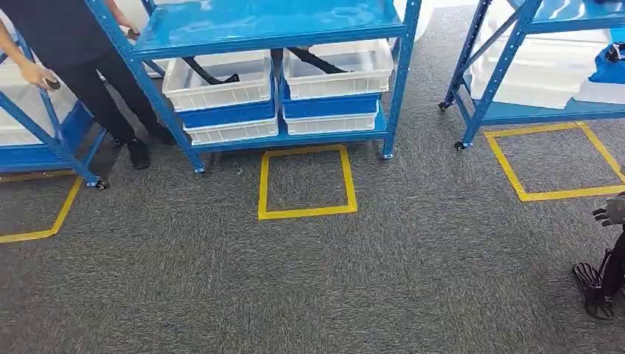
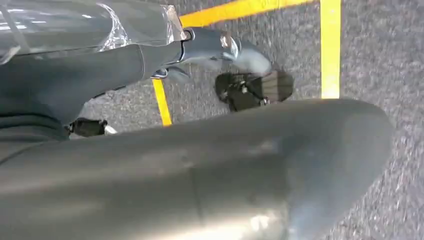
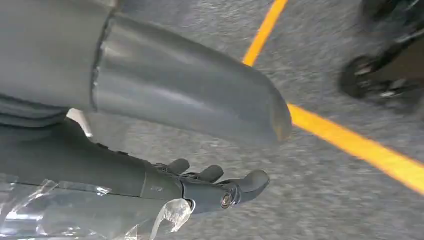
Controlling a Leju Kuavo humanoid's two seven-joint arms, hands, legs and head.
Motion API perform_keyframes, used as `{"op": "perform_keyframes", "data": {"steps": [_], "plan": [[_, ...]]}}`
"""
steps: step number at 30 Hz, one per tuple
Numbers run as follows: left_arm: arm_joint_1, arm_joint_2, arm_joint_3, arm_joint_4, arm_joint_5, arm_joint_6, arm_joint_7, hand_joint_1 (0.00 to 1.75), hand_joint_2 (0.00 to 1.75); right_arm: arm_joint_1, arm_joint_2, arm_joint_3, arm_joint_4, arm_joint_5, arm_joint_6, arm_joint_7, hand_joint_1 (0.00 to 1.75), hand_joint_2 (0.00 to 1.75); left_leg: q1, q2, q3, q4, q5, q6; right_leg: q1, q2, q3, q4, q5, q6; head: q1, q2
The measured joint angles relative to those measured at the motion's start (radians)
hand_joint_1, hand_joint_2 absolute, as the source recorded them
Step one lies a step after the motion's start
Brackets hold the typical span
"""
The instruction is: Take the parts from the cabinet and place them on the table.
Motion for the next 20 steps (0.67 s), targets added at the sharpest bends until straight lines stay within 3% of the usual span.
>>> {"op": "perform_keyframes", "data": {"steps": [1,2,3,4,5,6,7,9,11,12,13,15,16,17,18,19,20], "plan": [[0.0,0.0,-0.001,0.0,0.0,0.0,0.001,0.0,0.0,0.0,0.002,0.004,0.014,0.0,0.002,0.01,0.0,1.75,0.003,0.0,-0.035,0.062,-0.015,-0.002,0.001,0.0,0.001,0.0,-0.002,-0.002,0.0,0.0],[0.0,0.0,-0.001,0.0,0.0,0.0,0.002,0.0,0.0,-0.001,0.003,0.006,0.026,0.0,0.006,0.022,0.0,1.75,0.003,0.0,-0.044,0.072,-0.006,-0.001,0.002,0.0,0.004,0.0,-0.004,-0.001,0.0,0.0],[0.0,0.0,-0.002,0.0,0.0,0.0,0.003,0.0,0.0,-0.003,0.007,0.008,0.038,-0.002,0.008,0.034,0.0,1.75,0.002,0.0,-0.028,0.027,0.026,0.004,0.004,0.001,0.008,0.0,-0.005,-0.001,0.0,0.0],[-0.001,0.0,-0.003,0.0,0.0,0.0,0.003,0.0,0.0,-0.004,0.009,0.012,0.049,-0.003,0.007,0.045,0.0,1.75,-0.001,0.001,0.015,-0.069,0.077,0.015,0.008,0.001,0.013,-0.001,-0.006,-0.001,0.0,0.0],[-0.003,0.0,-0.004,0.0,0.0,0.0,0.003,0.0,1.75,-0.006,0.013,0.016,0.057,-0.007,0.006,0.055,0.0,1.75,-0.006,0.001,0.066,-0.174,0.125,0.031,0.011,0.001,0.017,-0.003,-0.007,-0.001,0.0,0.0],[-0.006,0.001,-0.006,0.0,0.0,0.0,0.003,0.0,1.75,-0.007,0.019,0.018,0.064,-0.011,0.002,0.06,0.0,1.75,-0.019,0.006,0.116,-0.274,0.16,0.054,0.007,0.0,0.023,-0.01,-0.006,-0.002,0.0,0.0],[-0.006,0.002,-0.008,0.0,0.0,0.0,0.003,0.0,1.75,-0.009,0.03,0.021,0.069,-0.011,0.0,0.062,0.0,1.75,-0.033,0.007,0.139,-0.322,0.168,0.062,0.011,-0.001,0.025,-0.01,-0.005,0.001,0.0,0.0],[-0.008,0.004,-0.015,0.0,-0.005,0.002,0.006,0.0,1.75,-0.012,0.035,0.022,0.083,-0.01,-0.007,0.063,0.0,1.75,-0.039,0.005,0.136,-0.323,0.172,0.066,0.008,-0.003,0.025,-0.013,-0.004,0.012,-0.001,0.0],[-0.007,0.004,-0.019,0.0,-0.011,0.007,0.01,0.0,1.75,-0.015,0.042,0.024,0.088,-0.008,-0.01,0.058,0.0,1.75,-0.037,0.004,0.147,-0.351,0.188,0.083,0.01,-0.002,0.035,-0.031,0.002,0.025,-0.002,0.0],[-0.006,0.003,-0.02,0.0,-0.015,0.008,0.011,0.0,1.75,-0.014,0.042,0.024,0.093,-0.008,-0.011,0.058,0.0,1.75,-0.028,0.005,0.162,-0.372,0.207,0.078,0.011,0.0,0.032,-0.017,-0.008,0.024,0.002,0.0],[-0.008,0.003,-0.022,0.0,-0.016,0.008,0.014,0.0,1.75,-0.013,0.044,0.028,0.098,-0.005,-0.011,0.057,0.0,1.75,-0.026,0.004,0.162,-0.374,0.208,0.078,0.013,0.002,0.012,0.029,-0.045,0.026,0.0,0.0],[-0.008,0.002,-0.022,0.0,-0.031,0.009,0.021,0.0,1.75,-0.005,0.048,0.031,0.108,0.002,-0.01,0.054,0.0,1.75,-0.026,0.006,0.162,-0.372,0.207,0.078,0.012,0.003,-0.078,0.219,-0.141,0.033,0.002,0.0],[-0.007,0.0,-0.019,-0.001,-0.046,0.008,0.022,0.0,1.75,0.002,0.048,0.03,0.113,0.006,-0.008,0.052,0.0,1.75,-0.028,0.007,0.161,-0.37,0.207,0.078,0.012,0.003,-0.119,0.302,-0.169,0.038,0.002,0.0],[-0.006,-0.001,-0.015,-0.002,-0.063,0.007,0.03,0.0,1.75,0.01,0.05,0.029,0.117,0.011,-0.006,0.048,0.0,1.75,-0.029,0.007,0.161,-0.37,0.206,0.077,0.012,0.003,-0.137,0.334,-0.169,0.041,0.002,0.0],[-0.006,-0.002,-0.013,-0.006,-0.085,0.005,0.035,0.0,1.75,0.017,0.051,0.029,0.121,0.021,-0.005,0.045,0.0,1.75,-0.029,0.006,0.162,-0.368,0.204,0.076,0.012,0.003,-0.127,0.308,-0.143,0.043,0.002,0.0],[-0.006,-0.003,-0.008,-0.012,-0.106,0.003,0.04,0.0,1.75,0.026,0.051,0.027,0.127,0.026,-0.003,0.042,0.0,1.75,-0.028,0.004,0.162,-0.364,0.2,0.074,0.012,0.003,-0.093,0.24,-0.102,0.043,0.002,0.0],[-0.006,-0.004,0.002,-0.019,-0.128,0.0,0.043,0.0,1.75,0.036,0.051,0.024,0.133,0.034,-0.002,0.038,0.0,1.75,-0.028,0.003,0.162,-0.357,0.195,0.071,0.012,0.003,-0.041,0.135,-0.052,0.041,0.002,0.0]]}}
